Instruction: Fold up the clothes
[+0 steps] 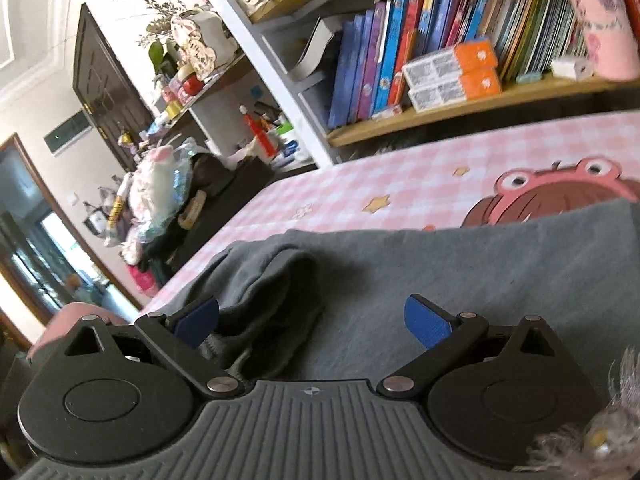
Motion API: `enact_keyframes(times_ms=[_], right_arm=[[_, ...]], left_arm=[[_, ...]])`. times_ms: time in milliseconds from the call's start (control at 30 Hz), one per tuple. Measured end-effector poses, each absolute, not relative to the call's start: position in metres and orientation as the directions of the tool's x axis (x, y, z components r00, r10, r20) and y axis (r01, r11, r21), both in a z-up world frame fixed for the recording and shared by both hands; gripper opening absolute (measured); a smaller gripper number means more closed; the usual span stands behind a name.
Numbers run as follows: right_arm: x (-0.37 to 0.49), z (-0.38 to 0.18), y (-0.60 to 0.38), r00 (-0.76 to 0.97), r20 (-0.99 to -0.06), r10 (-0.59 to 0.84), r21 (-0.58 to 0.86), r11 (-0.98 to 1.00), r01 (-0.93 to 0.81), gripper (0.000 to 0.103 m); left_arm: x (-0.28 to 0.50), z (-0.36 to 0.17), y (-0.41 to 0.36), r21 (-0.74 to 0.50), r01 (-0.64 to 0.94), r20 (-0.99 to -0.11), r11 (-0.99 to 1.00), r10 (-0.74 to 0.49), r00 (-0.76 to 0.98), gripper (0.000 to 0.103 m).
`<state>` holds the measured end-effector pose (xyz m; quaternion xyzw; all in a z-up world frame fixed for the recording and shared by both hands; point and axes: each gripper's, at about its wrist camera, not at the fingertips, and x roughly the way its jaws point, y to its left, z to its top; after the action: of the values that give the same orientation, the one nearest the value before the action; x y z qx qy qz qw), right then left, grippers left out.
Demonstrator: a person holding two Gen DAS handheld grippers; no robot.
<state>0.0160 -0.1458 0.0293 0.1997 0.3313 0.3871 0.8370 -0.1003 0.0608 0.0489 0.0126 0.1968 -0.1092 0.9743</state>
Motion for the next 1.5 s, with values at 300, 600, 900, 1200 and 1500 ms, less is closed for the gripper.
enact_keyframes(times_ms=[300,600,900,1200,1500], right_arm=[[0.029,0.011,-0.121,0.275,-0.378,0.884,0.783,0.464,-0.415,0.097],[0.032,0.009,-0.091,0.307,-0.412,0.858,0.766,0.509,-0.392,0.032],[0.034,-0.002,-0.107,0.347,-0.46,0.817,0.74,0.569,-0.36,0.034],[0.004,0.035,-0.12,0.595,-0.34,0.729,0.532,0.67,-0.517,0.037],[0.02,0.009,-0.105,0.483,-0.478,0.734,0.549,0.679,-0.488,0.023]], left_arm=[[-0.098,0.028,0.145,-0.333,-0.027,-0.366,0.943,-0.103,0.925,0.026],[-0.101,0.017,0.142,-0.337,0.014,-0.343,0.941,-0.137,0.929,0.023],[-0.096,0.01,0.143,-0.325,0.026,-0.358,0.945,-0.148,0.922,0.027],[-0.11,0.023,0.141,-0.299,0.044,-0.275,0.953,-0.13,0.953,0.027],[-0.104,0.013,0.138,-0.286,0.0,-0.343,0.958,-0.102,0.934,0.03]])
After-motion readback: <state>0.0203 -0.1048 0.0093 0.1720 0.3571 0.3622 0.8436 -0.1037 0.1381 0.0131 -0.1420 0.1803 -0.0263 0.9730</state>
